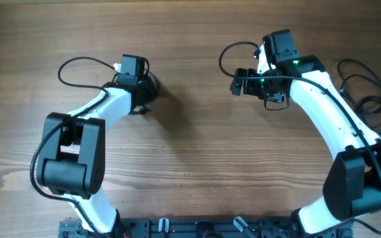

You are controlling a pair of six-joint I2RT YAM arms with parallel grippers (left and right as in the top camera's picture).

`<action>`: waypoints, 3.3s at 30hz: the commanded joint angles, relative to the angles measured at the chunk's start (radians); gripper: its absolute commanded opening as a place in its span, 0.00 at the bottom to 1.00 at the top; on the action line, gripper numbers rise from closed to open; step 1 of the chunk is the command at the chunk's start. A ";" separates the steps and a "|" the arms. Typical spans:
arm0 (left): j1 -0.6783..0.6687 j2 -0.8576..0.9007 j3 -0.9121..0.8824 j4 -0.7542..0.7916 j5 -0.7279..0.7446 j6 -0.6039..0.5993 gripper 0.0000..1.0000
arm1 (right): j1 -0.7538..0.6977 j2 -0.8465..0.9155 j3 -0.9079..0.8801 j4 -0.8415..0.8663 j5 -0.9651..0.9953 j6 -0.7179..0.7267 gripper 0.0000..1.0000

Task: Untangle cables

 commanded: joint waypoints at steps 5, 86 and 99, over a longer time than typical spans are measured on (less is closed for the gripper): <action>-0.072 0.043 -0.005 -0.084 0.374 -0.006 0.04 | 0.001 -0.023 -0.009 -0.010 0.055 -0.013 1.00; 0.154 -0.388 0.055 -0.327 0.195 -0.009 1.00 | 0.476 0.225 -0.008 0.229 0.323 -0.084 0.39; 0.154 -0.388 0.055 -0.327 0.195 -0.009 1.00 | 0.474 0.267 -0.008 0.276 0.403 -0.091 0.33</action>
